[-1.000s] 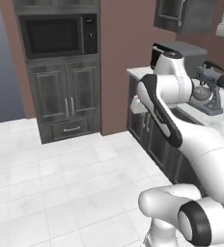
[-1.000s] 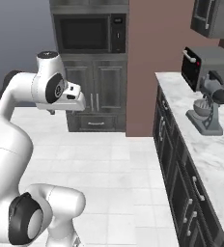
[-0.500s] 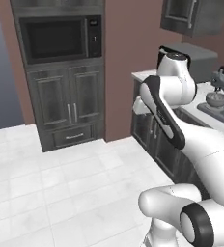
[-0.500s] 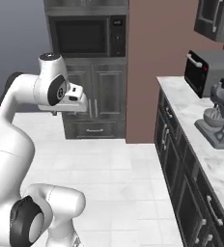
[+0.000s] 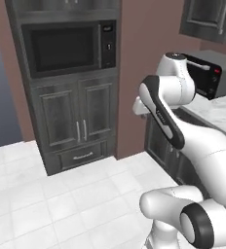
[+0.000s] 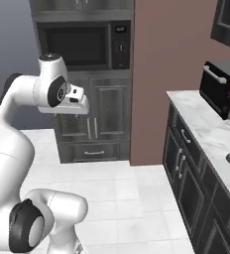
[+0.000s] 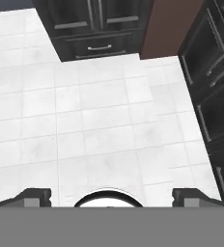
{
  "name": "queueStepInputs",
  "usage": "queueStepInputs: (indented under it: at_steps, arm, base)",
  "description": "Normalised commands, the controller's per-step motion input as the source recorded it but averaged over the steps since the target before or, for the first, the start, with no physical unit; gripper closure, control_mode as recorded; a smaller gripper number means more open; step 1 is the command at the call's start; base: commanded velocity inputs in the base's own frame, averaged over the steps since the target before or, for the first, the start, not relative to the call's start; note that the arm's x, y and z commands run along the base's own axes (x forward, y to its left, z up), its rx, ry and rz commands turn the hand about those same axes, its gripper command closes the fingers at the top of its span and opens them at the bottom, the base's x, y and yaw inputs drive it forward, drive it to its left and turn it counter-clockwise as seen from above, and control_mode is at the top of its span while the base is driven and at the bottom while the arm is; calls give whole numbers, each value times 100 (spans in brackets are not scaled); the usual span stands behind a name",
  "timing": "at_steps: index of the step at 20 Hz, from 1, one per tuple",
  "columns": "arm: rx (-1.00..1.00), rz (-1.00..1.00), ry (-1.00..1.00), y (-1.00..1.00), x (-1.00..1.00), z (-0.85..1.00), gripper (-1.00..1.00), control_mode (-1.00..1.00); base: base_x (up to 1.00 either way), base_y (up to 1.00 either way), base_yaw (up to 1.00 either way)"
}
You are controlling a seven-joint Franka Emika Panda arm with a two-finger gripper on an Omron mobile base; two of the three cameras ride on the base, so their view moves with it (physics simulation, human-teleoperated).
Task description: Navigate to the toaster oven.
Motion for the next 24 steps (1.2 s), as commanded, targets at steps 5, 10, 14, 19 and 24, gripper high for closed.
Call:
queueStepInputs:
  at_steps: [5, 10, 14, 19, 24]
  arm:
    - [0, 0, 0, 0, 0, 0, -100, 100]
    - [0, 0, 0, 0, 0, 0, -100, 100]
    - [0, 0, 0, 0, 0, 0, -100, 100]
    - [0, 0, 0, 0, 0, 0, -100, 100]
    - [0, 0, 0, 0, 0, 0, -100, 100]
  base:
    - [100, 6, -8]
    - [100, -4, -17]
    - [89, -22, -40]
    - [34, -3, -24]
    - [2, -2, -3]
